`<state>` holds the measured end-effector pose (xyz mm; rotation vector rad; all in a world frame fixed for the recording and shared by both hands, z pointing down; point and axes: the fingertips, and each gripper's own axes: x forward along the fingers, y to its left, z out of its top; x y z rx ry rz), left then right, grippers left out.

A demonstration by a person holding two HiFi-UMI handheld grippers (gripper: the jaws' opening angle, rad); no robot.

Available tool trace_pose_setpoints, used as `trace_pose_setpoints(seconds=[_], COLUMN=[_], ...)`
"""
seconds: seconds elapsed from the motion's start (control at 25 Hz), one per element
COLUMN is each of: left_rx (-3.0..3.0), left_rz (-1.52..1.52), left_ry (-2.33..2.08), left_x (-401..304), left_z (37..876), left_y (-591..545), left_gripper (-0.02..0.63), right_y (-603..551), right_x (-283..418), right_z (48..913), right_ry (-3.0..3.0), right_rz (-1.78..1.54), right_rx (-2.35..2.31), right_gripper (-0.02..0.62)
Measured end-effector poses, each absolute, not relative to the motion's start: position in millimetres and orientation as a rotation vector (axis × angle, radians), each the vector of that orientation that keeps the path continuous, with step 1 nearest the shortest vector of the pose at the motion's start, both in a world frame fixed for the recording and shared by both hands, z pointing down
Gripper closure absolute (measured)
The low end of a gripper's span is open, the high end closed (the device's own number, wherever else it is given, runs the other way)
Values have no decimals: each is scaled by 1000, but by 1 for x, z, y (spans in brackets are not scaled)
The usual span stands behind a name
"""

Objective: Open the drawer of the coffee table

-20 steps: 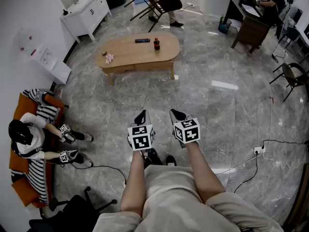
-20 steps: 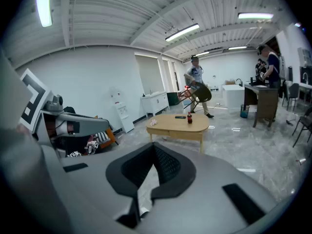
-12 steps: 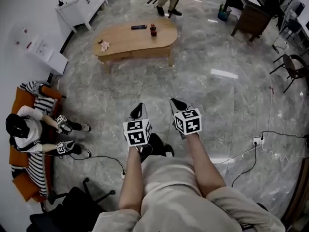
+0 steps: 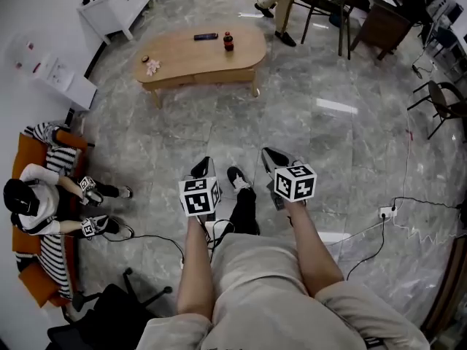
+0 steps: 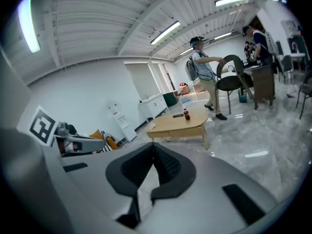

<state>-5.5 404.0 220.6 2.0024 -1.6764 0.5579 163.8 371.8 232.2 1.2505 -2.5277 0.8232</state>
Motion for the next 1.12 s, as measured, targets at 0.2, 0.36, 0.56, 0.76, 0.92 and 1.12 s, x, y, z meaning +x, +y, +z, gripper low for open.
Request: trace_pose_setpoints(seconds=[0.2, 0.36, 0.56, 0.76, 0.92, 1.12], left_rx=[2011, 2002, 2008, 1956, 1918, 1860], left_rz=[538, 539, 515, 519, 513, 516], left_ry=[-1644, -1632, -1604, -1593, -1575, -1566], left_x=[0, 0, -6, -19, -32, -57], left_z=[218, 223, 222, 232, 242, 261], left_y=[354, 304, 246, 190, 149, 112], left_gripper=[595, 594, 595, 595, 594, 594], right_y=[341, 303, 251, 203, 157, 106], right_x=[189, 202, 211, 206, 194, 177], right_z=[241, 250, 262, 267, 267, 267], right_ry=[-2519, -2474, -2418, -2379, -2369, -2350], right_rz=[960, 935, 985, 1002, 1020, 995], right_rx=[1302, 1350, 1408, 1394, 1367, 1334], right_gripper=[580, 580, 580, 580, 580, 580])
